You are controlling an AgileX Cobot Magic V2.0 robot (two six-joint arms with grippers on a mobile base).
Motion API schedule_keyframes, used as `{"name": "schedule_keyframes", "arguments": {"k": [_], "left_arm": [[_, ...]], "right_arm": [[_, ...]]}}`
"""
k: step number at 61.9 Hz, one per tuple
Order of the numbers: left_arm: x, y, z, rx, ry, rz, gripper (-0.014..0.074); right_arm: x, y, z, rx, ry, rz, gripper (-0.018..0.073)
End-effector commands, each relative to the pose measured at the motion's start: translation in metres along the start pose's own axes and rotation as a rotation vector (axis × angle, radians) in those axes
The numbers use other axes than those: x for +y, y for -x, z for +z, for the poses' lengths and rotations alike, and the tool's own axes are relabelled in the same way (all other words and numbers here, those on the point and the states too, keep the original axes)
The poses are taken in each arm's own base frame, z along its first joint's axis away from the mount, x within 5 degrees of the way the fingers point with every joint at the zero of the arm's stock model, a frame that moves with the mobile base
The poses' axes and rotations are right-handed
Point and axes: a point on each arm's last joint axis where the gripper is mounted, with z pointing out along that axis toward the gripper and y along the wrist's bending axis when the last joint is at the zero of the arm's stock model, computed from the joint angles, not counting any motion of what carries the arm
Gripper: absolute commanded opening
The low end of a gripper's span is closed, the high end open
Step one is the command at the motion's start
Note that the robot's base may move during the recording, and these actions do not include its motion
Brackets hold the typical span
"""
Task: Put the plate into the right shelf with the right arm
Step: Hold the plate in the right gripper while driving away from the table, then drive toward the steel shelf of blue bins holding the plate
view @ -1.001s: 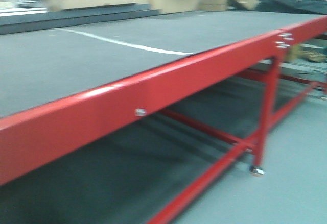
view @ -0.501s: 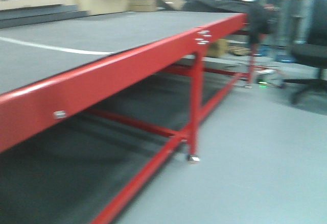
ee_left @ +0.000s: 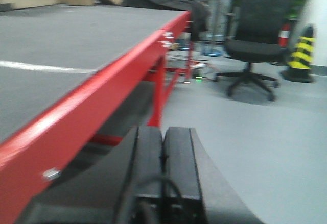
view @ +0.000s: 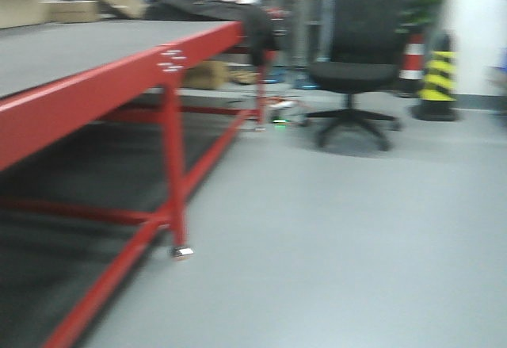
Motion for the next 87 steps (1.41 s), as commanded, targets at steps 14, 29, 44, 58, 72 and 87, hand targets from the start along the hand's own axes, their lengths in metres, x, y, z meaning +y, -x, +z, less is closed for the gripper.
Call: {"name": "schedule_keyframes", "arguments": {"k": [14,29,44,58,72,87], "left_arm": [[0.0011,0.0052,-0.0008,-0.089,0.012,-0.015,-0.0128],[0.0011,0.0052,-0.0008,-0.089,0.012,-0.015,-0.0128],[0.0011,0.0052,-0.0008,-0.089,0.012,-0.015,-0.0128],[0.0011,0.0052,-0.0008,-0.089,0.012,-0.015,-0.0128],[0.0011,0.0052,-0.0008,-0.089,0.012,-0.015,-0.0128],[0.0011,0.0052,-0.0008,-0.089,0.012,-0.015,-0.0128]], "right_arm": [[0.0008,0.0182,0.0005,-0.116,0.001,-0.005,0.0055],[0.0008,0.0182,0.0005,-0.116,0.001,-0.005,0.0055],[0.0008,0.0182,0.0005,-0.116,0.001,-0.005,0.0055],[0.0008,0.0182,0.0005,-0.116,0.001,-0.005,0.0055],[0.0008,0.0182,0.0005,-0.116,0.001,-0.005,0.0055],[0.0008,0.0182,0.0005,-0.116,0.001,-0.005,0.0055]]}}
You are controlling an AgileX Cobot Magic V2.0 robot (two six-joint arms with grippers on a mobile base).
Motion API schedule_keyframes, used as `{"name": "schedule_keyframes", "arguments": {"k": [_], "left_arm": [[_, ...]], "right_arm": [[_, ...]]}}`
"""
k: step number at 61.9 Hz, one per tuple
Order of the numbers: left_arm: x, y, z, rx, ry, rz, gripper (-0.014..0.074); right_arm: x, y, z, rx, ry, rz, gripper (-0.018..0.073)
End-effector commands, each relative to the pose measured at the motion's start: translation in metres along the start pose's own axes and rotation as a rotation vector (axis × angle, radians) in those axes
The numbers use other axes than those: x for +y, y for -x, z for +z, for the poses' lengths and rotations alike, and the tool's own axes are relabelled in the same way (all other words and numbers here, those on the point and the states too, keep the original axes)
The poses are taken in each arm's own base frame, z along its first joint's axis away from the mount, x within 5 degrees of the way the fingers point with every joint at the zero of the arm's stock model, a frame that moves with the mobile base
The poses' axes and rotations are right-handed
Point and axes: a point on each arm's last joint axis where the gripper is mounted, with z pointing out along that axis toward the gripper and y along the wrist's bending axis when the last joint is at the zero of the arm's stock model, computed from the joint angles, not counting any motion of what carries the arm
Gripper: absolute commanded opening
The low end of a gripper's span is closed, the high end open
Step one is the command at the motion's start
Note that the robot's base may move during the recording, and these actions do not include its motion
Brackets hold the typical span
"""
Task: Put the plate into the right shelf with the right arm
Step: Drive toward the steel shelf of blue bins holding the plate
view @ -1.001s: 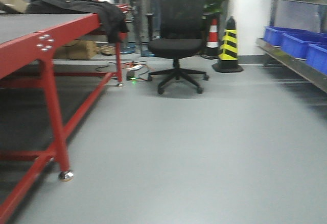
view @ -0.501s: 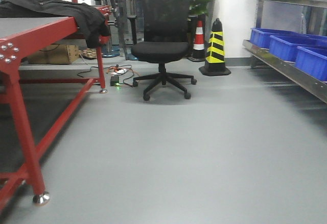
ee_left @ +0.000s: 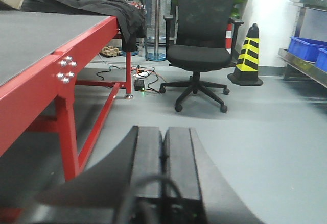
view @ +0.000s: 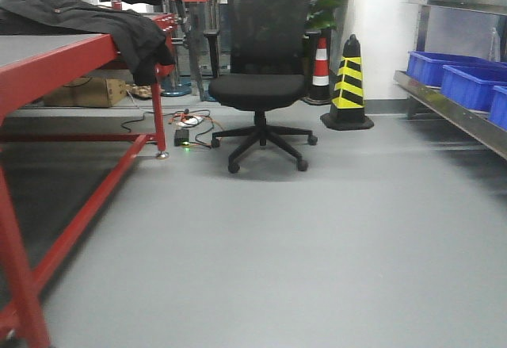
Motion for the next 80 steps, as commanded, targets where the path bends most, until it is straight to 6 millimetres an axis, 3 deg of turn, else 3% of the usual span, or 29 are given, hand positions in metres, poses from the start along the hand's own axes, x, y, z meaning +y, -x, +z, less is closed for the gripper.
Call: {"name": "schedule_keyframes", "arguments": {"k": [1,80], "left_arm": [[0.0011,0.0052,-0.0008,-0.089,0.012,-0.015,-0.0128],[0.0011,0.0052,-0.0008,-0.089,0.012,-0.015,-0.0128]], "right_arm": [[0.0009,0.0182,0.0005,-0.116,0.001,-0.007,0.0055],[0.0009,0.0182,0.0005,-0.116,0.001,-0.007,0.0055]]}}
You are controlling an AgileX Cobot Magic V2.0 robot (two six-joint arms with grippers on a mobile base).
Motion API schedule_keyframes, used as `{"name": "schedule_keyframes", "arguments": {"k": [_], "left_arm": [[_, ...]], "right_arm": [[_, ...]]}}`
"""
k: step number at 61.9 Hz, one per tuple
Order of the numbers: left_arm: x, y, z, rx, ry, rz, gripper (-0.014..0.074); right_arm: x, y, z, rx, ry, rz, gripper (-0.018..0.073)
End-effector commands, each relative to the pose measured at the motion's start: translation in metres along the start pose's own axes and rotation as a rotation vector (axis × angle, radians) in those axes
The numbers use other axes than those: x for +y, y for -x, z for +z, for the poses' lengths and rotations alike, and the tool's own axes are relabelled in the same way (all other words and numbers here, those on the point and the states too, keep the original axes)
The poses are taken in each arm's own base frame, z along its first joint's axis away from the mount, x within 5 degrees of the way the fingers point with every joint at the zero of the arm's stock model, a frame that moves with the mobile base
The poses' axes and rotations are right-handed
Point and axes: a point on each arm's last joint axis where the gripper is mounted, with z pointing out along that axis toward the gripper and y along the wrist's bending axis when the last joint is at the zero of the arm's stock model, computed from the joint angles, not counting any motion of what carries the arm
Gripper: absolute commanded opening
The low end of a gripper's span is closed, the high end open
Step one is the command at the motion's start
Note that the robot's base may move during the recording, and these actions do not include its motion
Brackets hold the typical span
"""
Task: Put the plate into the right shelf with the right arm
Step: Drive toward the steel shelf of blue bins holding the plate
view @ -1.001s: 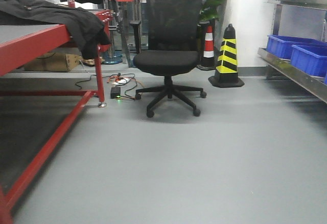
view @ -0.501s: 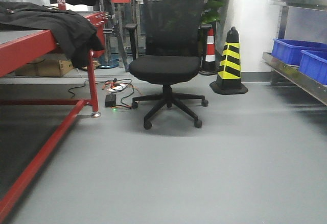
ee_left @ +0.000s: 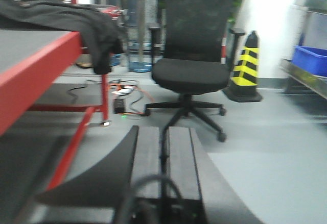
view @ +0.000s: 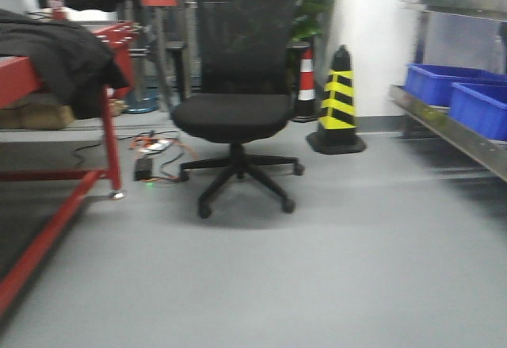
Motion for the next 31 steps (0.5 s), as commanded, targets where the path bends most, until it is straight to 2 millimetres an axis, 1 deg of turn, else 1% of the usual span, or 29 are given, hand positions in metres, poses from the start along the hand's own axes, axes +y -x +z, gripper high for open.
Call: {"name": "schedule_keyframes", "arguments": {"k": [1,31], "left_arm": [[0.0011,0.0052,-0.0008,-0.089,0.012,-0.015,-0.0128],[0.0011,0.0052,-0.0008,-0.089,0.012,-0.015,-0.0128]], "right_arm": [[0.0009,0.0182,0.0005,-0.116,0.001,-0.007,0.0055],[0.0009,0.0182,0.0005,-0.116,0.001,-0.007,0.0055]]}}
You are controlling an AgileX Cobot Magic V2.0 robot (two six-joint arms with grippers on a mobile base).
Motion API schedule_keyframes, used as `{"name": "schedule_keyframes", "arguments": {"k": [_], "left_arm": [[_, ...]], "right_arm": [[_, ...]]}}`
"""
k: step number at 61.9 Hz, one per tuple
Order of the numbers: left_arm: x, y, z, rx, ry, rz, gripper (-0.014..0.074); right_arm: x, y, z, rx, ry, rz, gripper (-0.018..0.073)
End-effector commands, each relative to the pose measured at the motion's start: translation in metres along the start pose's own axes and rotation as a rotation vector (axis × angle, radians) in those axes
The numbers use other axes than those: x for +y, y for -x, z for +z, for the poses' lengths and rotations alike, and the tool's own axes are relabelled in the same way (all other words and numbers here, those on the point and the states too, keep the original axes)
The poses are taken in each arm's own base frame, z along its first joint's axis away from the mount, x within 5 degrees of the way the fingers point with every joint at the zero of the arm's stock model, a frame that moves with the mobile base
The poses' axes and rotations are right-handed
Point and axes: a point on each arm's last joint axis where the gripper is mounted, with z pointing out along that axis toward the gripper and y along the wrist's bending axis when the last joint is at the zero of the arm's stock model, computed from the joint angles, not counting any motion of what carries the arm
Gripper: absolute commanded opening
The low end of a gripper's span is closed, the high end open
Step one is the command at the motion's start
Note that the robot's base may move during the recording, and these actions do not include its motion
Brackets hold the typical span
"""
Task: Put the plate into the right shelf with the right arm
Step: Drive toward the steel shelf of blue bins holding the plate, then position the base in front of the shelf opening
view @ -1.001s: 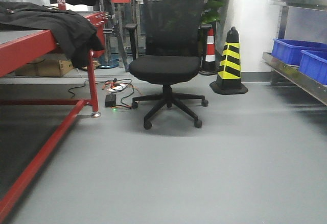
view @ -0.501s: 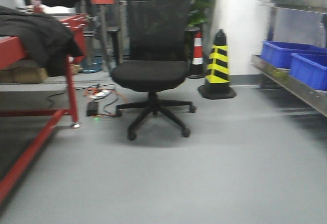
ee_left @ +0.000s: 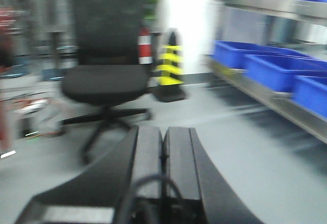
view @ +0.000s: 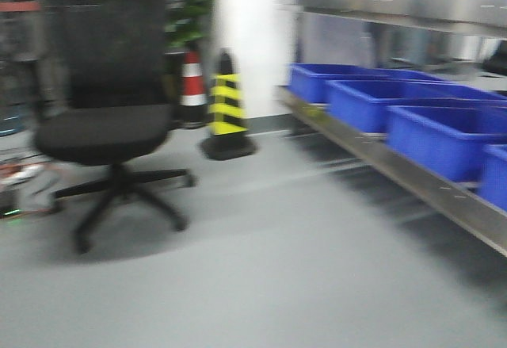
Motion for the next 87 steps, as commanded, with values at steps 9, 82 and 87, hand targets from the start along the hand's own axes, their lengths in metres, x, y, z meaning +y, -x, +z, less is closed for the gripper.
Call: {"name": "schedule_keyframes", "arguments": {"k": [9,82,87], "left_arm": [[0.0011,0.0052,-0.0008,-0.089,0.012,-0.015,-0.0128],[0.0011,0.0052,-0.0008,-0.089,0.012,-0.015,-0.0128],[0.0011,0.0052,-0.0008,-0.089,0.012,-0.015,-0.0128]], "right_arm": [[0.0009,0.0182,0.0005,-0.116,0.001,-0.007,0.0055],[0.0009,0.0182,0.0005,-0.116,0.001,-0.007,0.0055],[0.0009,0.0182,0.0005,-0.116,0.001,-0.007,0.0055]]}}
